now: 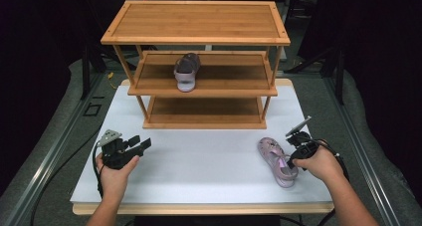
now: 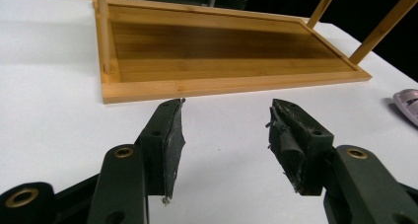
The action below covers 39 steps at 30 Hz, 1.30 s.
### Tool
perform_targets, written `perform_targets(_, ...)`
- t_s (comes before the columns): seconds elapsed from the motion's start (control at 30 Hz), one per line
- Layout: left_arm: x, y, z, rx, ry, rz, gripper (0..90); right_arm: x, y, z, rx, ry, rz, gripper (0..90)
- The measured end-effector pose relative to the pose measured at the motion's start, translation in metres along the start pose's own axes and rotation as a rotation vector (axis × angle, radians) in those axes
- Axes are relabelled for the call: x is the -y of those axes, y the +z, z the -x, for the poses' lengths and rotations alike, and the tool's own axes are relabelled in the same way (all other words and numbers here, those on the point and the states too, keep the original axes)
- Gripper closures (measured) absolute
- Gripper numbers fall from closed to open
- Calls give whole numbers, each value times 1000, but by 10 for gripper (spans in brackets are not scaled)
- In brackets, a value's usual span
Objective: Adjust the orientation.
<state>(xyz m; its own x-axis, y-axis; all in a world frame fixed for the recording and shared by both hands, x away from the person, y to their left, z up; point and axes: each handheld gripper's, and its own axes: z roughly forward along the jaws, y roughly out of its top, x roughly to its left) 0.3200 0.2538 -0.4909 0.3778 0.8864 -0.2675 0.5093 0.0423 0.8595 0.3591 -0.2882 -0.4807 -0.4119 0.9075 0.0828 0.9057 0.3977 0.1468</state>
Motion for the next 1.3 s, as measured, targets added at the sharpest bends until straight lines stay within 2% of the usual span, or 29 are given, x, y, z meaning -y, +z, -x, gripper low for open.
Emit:
perform_targets(0.13,0,0,-1,-1,-5,-1,463,0,0,0,2,-3,3,827)
perform_targets(0.4,0,0,-1,14,0,13,468,0,-1,0,-23,-15,12,833)
perform_targets(0.47,0,0,-1,14,1,16,468,1,-4,-2,-29,-16,28,833)
perform_targets(0.5,0,0,-1,15,0,17,468,1,-5,-3,-15,-19,37,834)
perform_targets(0.57,0,0,-1,16,-1,16,468,3,-8,-5,-40,-17,69,834)
perform_targets(0.67,0,0,-2,15,0,15,468,6,-14,-7,-49,-18,148,834)
perform_targets(0.77,0,-1,-2,15,2,22,468,14,-22,-11,-59,-5,279,834)
perform_targets(0.83,0,-1,-3,16,1,25,468,21,-27,-13,-102,7,375,834)
perform_targets(0.87,0,-1,-3,15,1,26,468,27,-29,-16,-88,22,437,834)
perform_targets(0.9,0,-1,-4,16,-1,28,468,30,-30,-17,-106,26,479,834)
perform_targets(0.93,0,-1,-4,16,-2,29,467,36,-32,-20,-119,45,549,834)
perform_targets(1.03,0,-1,-4,16,0,32,467,49,-36,-32,-102,58,702,834)
perform_targets(1.07,0,-1,-4,16,0,33,467,53,-37,-38,-55,76,750,834)
perform_targets(1.13,1,-1,-4,14,3,32,466,60,-39,-41,-134,66,848,834)
perform_targets(1.17,1,-1,-4,13,4,32,466,62,-40,-46,-87,103,897,834)
perform_targets(1.2,1,-1,-5,11,9,32,466,64,-40,-49,-98,106,973,834)
perform_targets(1.23,2,0,-5,8,9,31,466,68,-45,-53,-68,106,986,834)
perform_targets(1.27,3,0,-6,5,6,32,466,69,-47,-58,-62,110,1036,834)
perform_targets(1.3,3,0,-7,2,4,31,466,70,-50,-62,-56,110,1056,834)
